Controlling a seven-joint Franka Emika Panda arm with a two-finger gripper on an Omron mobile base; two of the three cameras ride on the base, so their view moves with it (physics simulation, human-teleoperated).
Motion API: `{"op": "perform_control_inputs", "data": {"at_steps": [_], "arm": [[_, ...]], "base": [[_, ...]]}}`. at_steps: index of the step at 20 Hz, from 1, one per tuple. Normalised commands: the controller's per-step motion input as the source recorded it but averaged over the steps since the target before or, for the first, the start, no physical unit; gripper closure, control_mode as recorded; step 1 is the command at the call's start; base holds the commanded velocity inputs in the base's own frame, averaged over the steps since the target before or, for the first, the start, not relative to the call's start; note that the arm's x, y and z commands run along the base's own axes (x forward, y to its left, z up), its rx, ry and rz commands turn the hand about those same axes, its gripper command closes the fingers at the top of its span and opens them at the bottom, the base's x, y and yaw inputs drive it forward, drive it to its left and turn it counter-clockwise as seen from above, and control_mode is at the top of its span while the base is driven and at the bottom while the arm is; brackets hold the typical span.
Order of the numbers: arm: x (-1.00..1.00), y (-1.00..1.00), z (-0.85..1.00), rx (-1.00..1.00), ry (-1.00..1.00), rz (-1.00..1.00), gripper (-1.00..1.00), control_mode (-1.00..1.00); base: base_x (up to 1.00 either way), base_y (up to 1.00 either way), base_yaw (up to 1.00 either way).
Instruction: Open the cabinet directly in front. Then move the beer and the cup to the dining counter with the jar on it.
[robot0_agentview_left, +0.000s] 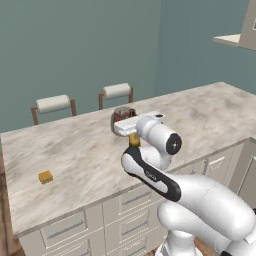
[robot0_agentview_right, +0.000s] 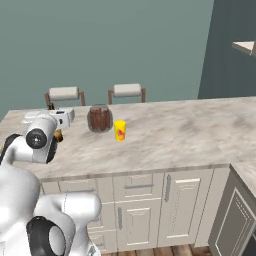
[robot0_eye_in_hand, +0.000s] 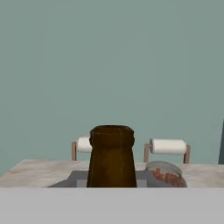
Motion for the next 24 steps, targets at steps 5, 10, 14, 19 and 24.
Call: {"op": "perform_control_inputs", "data": {"at_steps": [5, 10, 14, 19, 24], "arm": [[0.0, 0.0, -0.19, 0.0, 0.0, 0.0, 1.0, -1.0], [0.15, 0.0, -0.05, 0.0, 0.0, 0.0, 1.0, -1.0], [0.35, 0.06, -0.01, 0.0, 0.0, 0.0, 1.0, -1.0], [0.27, 0.05, -0.06, 0.0, 0.0, 0.0, 1.0, -1.0], [0.0, 0.0, -0.03, 0.0, 0.0, 0.0, 1.0, -1.0]], "base": [[0.0, 0.0, 0.0], [0.0, 0.0, 0.0], [0.0, 0.0, 0.0], [0.0, 0.0, 0.0], [0.0, 0.0, 0.0]]}}
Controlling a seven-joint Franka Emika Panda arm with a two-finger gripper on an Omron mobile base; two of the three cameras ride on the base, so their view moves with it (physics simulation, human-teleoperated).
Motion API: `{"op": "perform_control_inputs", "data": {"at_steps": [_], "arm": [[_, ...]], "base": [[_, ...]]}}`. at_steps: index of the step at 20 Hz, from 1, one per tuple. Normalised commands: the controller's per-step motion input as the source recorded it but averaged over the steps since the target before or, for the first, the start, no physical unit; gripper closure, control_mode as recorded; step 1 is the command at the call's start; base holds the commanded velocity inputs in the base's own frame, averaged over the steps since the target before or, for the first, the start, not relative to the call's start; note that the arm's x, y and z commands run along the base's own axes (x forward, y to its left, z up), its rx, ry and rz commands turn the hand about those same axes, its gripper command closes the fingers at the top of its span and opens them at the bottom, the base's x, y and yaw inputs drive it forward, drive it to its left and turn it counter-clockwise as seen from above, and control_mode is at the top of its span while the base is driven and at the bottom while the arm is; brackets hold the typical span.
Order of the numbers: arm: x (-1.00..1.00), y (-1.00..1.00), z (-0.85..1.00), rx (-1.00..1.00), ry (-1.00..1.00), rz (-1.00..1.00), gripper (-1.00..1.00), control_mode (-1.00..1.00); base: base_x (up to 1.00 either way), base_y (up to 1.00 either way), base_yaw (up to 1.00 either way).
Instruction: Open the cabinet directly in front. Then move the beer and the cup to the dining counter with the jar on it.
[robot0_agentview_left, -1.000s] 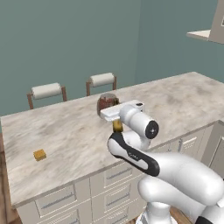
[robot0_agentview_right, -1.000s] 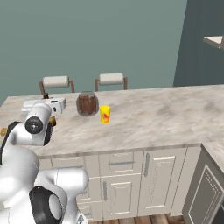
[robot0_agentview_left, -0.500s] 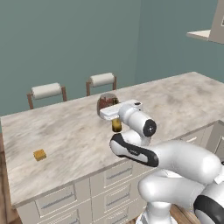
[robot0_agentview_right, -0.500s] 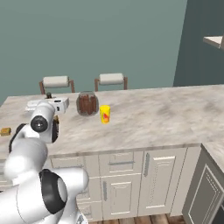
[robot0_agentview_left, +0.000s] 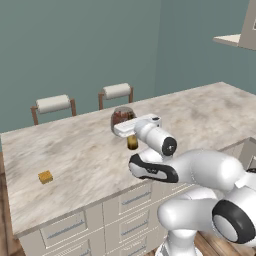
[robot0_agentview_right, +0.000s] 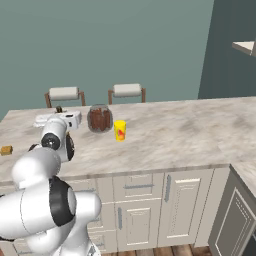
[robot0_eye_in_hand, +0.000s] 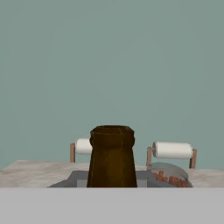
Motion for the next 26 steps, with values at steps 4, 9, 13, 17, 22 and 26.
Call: {"op": "perform_control_inputs", "data": {"at_steps": [4, 9, 13, 17, 22, 26], "arm": [[0.0, 0.0, -0.25, 0.0, 0.0, 0.0, 1.0, -1.0], [0.02, 0.0, -0.15, 0.0, 0.0, 0.0, 1.0, -1.0], [0.14, 0.0, -0.19, 0.0, 0.0, 0.0, 1.0, -1.0], [0.19, 0.0, -0.14, 0.01, 0.0, 0.0, 1.0, -1.0], [0.22, 0.0, -0.27, 0.0, -0.03, 0.0, 1.0, -1.0], [0.06, 0.0, -0.45, 0.04, -0.09, 0.0, 1.0, -1.0]], "base": [[0.0, 0.0, 0.0], [0.0, 0.0, 0.0], [0.0, 0.0, 0.0], [0.0, 0.0, 0.0], [0.0, 0.0, 0.0], [0.0, 0.0, 0.0]]}}
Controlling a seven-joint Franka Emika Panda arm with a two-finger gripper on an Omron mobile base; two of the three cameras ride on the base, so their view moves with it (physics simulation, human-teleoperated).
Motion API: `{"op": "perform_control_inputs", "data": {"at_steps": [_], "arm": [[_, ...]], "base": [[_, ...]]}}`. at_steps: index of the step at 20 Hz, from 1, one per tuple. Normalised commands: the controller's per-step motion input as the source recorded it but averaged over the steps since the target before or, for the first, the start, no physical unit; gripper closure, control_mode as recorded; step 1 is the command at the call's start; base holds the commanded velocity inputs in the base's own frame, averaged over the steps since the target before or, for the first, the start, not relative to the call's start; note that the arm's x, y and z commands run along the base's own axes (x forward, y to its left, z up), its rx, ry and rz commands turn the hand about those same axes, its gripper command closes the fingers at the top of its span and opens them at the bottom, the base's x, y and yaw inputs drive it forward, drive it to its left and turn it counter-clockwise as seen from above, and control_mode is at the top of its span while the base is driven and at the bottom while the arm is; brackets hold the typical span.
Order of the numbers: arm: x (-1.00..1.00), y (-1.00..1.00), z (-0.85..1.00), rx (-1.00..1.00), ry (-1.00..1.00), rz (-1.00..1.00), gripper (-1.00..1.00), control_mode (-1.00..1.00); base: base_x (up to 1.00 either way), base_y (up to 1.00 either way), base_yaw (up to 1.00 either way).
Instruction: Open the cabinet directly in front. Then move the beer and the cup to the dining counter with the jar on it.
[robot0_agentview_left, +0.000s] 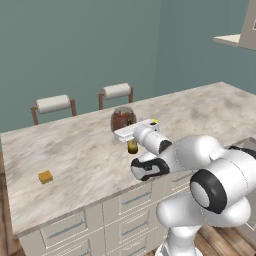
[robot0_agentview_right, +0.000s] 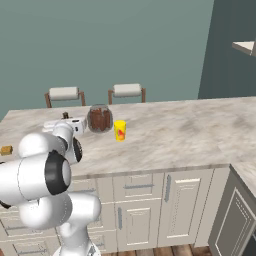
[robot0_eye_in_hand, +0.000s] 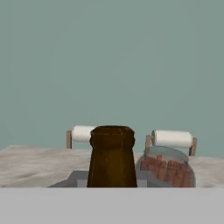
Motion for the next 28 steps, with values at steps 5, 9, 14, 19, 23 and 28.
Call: {"op": "perform_control_inputs", "data": {"at_steps": [5, 9, 14, 19, 23, 28], "arm": [[0.11, 0.0, -0.59, 0.09, -0.03, 0.0, 1.0, -1.0], [0.09, -0.01, -0.49, 0.14, -0.04, 0.0, 1.0, -1.0], [0.0, 0.0, -0.23, 0.06, -0.06, 0.0, 1.0, -1.0], [0.06, 0.1, -0.26, -0.07, -0.35, 0.0, 1.0, -1.0], [0.14, 0.1, -0.14, -0.03, -0.24, 0.0, 1.0, -1.0], [0.0, 0.0, -0.25, 0.0, 0.0, 0.0, 1.0, -1.0]], "base": [[0.0, 0.0, 0.0], [0.0, 0.0, 0.0], [0.0, 0.0, 0.0], [0.0, 0.0, 0.0], [0.0, 0.0, 0.0], [0.0, 0.0, 0.0]]}}
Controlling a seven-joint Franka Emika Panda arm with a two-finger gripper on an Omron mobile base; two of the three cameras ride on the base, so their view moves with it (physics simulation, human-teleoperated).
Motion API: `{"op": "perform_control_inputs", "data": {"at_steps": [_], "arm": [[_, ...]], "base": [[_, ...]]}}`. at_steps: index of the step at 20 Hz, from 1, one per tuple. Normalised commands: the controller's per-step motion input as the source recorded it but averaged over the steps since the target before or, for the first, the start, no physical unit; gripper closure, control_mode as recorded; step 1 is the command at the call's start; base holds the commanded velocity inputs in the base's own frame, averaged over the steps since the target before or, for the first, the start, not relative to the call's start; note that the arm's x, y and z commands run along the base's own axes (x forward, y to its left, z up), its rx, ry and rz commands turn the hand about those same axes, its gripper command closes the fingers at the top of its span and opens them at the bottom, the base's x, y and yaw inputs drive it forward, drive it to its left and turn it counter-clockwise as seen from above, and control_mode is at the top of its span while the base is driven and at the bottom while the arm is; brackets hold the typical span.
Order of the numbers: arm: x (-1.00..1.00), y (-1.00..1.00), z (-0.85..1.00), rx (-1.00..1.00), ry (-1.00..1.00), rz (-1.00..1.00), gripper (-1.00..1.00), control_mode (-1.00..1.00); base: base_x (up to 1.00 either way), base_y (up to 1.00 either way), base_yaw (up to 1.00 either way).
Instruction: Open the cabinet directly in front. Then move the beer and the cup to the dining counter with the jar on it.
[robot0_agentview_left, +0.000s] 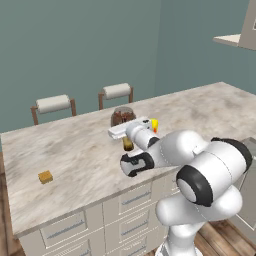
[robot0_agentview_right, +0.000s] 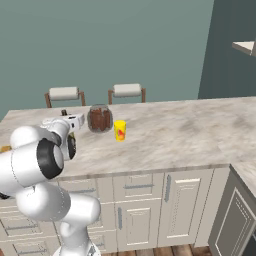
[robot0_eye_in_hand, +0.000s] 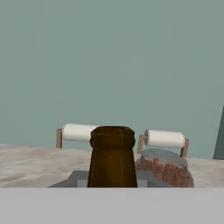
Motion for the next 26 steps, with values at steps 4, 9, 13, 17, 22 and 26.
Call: {"op": "perform_control_inputs", "data": {"at_steps": [4, 9, 13, 17, 22, 26], "arm": [[0.0, 0.0, -0.63, 0.01, 0.0, 0.0, 1.0, -1.0], [0.0, 0.0, -0.51, 0.05, 0.0, 0.0, 1.0, -1.0], [0.0, 0.0, 0.0, 0.0, 0.0, 0.0, 1.0, -1.0], [0.04, 0.0, -0.42, 0.0, -0.15, 0.0, 1.0, -1.0], [0.34, 0.0, -0.77, 0.02, -0.21, 0.0, 1.0, -1.0], [0.03, 0.0, -0.76, 0.03, -0.17, 0.0, 1.0, -1.0]], "base": [[0.0, 0.0, 0.0], [0.0, 0.0, 0.0], [0.0, 0.0, 0.0], [0.0, 0.0, 0.0], [0.0, 0.0, 0.0], [0.0, 0.0, 0.0]]}}
